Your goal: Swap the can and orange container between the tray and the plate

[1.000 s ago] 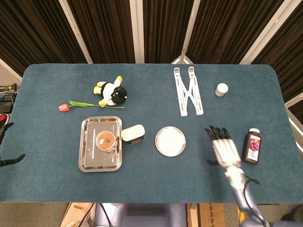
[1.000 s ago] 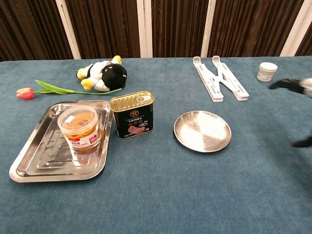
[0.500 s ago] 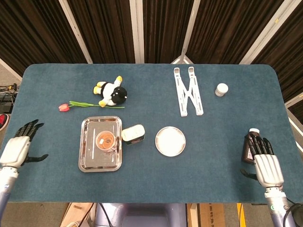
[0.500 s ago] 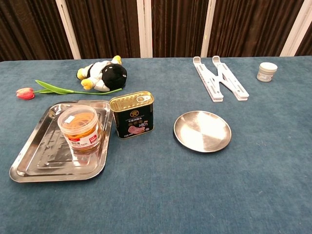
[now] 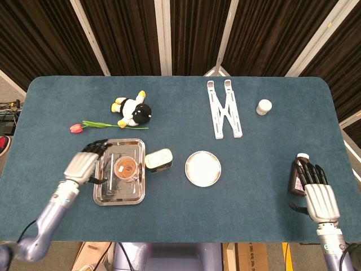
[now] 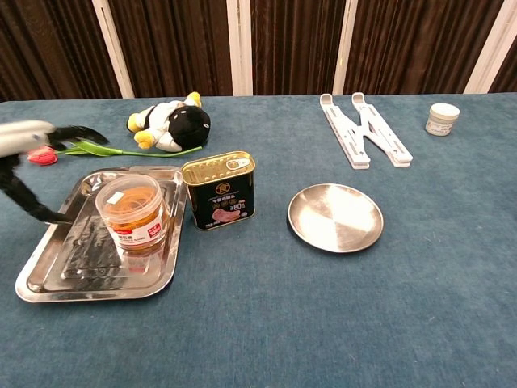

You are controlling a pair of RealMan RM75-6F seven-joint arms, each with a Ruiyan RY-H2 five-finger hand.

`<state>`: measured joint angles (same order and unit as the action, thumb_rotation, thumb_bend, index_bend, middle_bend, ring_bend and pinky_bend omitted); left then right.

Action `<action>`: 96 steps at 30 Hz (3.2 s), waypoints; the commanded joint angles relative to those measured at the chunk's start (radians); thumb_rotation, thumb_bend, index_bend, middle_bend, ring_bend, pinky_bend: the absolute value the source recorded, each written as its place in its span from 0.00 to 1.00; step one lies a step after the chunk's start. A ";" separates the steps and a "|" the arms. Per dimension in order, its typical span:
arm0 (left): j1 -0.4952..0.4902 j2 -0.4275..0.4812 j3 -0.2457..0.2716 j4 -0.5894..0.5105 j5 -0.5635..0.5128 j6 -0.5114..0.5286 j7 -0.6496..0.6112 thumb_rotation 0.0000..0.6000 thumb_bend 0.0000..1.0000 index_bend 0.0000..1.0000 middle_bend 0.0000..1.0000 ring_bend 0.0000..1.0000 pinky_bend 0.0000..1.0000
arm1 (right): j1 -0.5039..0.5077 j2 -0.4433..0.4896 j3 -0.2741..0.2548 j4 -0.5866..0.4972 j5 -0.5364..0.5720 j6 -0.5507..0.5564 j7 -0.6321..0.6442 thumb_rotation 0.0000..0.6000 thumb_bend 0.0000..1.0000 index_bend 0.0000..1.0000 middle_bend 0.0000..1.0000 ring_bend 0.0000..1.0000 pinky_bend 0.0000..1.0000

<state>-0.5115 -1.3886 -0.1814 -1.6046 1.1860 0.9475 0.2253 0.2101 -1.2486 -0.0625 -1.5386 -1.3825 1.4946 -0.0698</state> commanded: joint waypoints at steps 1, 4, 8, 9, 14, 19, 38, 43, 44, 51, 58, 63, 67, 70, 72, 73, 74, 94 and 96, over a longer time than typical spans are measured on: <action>-0.050 -0.067 -0.001 0.026 -0.061 -0.039 0.054 1.00 0.05 0.11 0.00 0.00 0.10 | -0.004 0.001 0.006 0.000 -0.001 -0.006 -0.001 1.00 0.08 0.00 0.00 0.00 0.00; -0.064 -0.091 0.003 0.042 -0.067 -0.037 0.071 1.00 0.05 0.11 0.02 0.00 0.11 | -0.008 0.002 0.014 0.000 -0.003 -0.012 0.000 1.00 0.08 0.00 0.00 0.00 0.00; -0.091 -0.150 0.016 0.091 -0.035 -0.025 0.087 1.00 0.11 0.14 0.10 0.05 0.19 | -0.015 0.003 0.029 0.001 -0.004 -0.025 0.014 1.00 0.08 0.00 0.00 0.00 0.00; -0.093 -0.158 0.019 0.102 -0.028 -0.021 0.086 1.00 0.14 0.16 0.12 0.08 0.23 | -0.016 0.003 0.032 0.002 -0.004 -0.029 0.018 1.00 0.08 0.00 0.00 0.00 0.00; -0.092 -0.178 0.033 0.132 0.024 0.026 0.074 1.00 0.37 0.29 0.33 0.30 0.41 | -0.025 0.003 0.045 0.001 -0.010 -0.037 0.029 1.00 0.08 0.00 0.00 0.00 0.00; -0.095 -0.172 0.035 0.135 0.041 0.041 0.066 1.00 0.48 0.41 0.46 0.39 0.47 | -0.031 0.005 0.054 -0.002 -0.015 -0.045 0.036 1.00 0.08 0.00 0.00 0.00 0.00; -0.095 0.021 0.104 -0.237 0.276 0.037 -0.104 1.00 0.44 0.42 0.44 0.38 0.46 | -0.055 -0.001 0.091 -0.017 -0.009 -0.061 0.018 1.00 0.08 0.00 0.00 0.00 0.00; -0.125 -0.106 0.098 -0.096 0.255 0.019 -0.038 1.00 0.41 0.42 0.43 0.38 0.46 | -0.057 -0.001 0.097 -0.013 0.000 -0.076 0.022 1.00 0.08 0.00 0.00 0.00 0.00; -0.128 -0.135 0.096 -0.062 0.259 0.026 -0.037 1.00 0.41 0.42 0.43 0.38 0.46 | -0.057 -0.001 0.099 -0.012 0.001 -0.079 0.023 1.00 0.08 0.00 0.00 0.00 0.00; -0.148 -0.276 0.095 0.132 0.351 0.096 -0.154 1.00 0.38 0.42 0.43 0.38 0.46 | -0.060 -0.004 0.107 -0.006 0.003 -0.090 0.025 1.00 0.08 0.00 0.00 0.00 0.00; -0.181 -0.287 0.095 0.156 0.341 0.050 -0.192 1.00 0.20 0.37 0.32 0.26 0.39 | -0.063 -0.005 0.115 -0.012 0.014 -0.102 0.015 1.00 0.08 0.00 0.00 0.00 0.00; -0.196 -0.242 0.102 0.104 0.279 -0.023 -0.122 1.00 0.07 0.27 0.17 0.11 0.31 | -0.066 -0.002 0.120 -0.020 0.023 -0.111 0.015 1.00 0.08 0.00 0.00 0.00 0.00; -0.201 -0.207 0.108 0.054 0.227 -0.059 -0.052 1.00 0.03 0.25 0.13 0.07 0.29 | -0.067 0.004 0.124 -0.029 0.032 -0.121 0.018 1.00 0.08 0.00 0.00 0.00 0.00; -0.202 -0.196 0.108 0.030 0.202 -0.059 0.011 1.00 0.01 0.23 0.11 0.06 0.28 | -0.069 0.007 0.126 -0.033 0.035 -0.124 0.017 1.00 0.08 0.00 0.00 0.00 0.00; -0.203 -0.193 0.105 0.010 0.185 -0.056 0.035 1.00 0.00 0.22 0.11 0.06 0.28 | -0.070 0.008 0.128 -0.035 0.036 -0.125 0.016 1.00 0.08 0.00 0.00 0.00 0.00; -0.201 -0.194 0.103 -0.003 0.181 -0.049 0.037 1.00 0.00 0.22 0.11 0.06 0.28 | -0.070 0.008 0.130 -0.035 0.039 -0.125 0.015 1.00 0.08 0.00 0.00 0.00 0.00; -0.201 -0.192 0.102 -0.013 0.181 -0.046 0.033 1.00 0.00 0.22 0.12 0.06 0.28 | -0.071 0.008 0.132 -0.036 0.041 -0.125 0.014 1.00 0.08 0.00 0.00 0.00 0.00; -0.153 -0.164 0.020 -0.096 0.290 0.183 -0.130 1.00 0.00 0.24 0.14 0.06 0.18 | -0.082 0.009 0.158 -0.043 0.075 -0.121 -0.008 1.00 0.08 0.00 0.00 0.00 0.00; -0.165 -0.185 -0.022 -0.066 0.261 0.191 -0.138 1.00 0.00 0.23 0.12 0.04 0.14 | -0.081 0.006 0.159 -0.039 0.076 -0.125 -0.009 1.00 0.08 0.00 0.00 0.00 0.00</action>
<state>-0.6648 -1.5542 -0.1675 -1.6993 1.4702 1.1247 0.0997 0.1289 -1.2417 0.0961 -1.5788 -1.3070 1.3704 -0.0782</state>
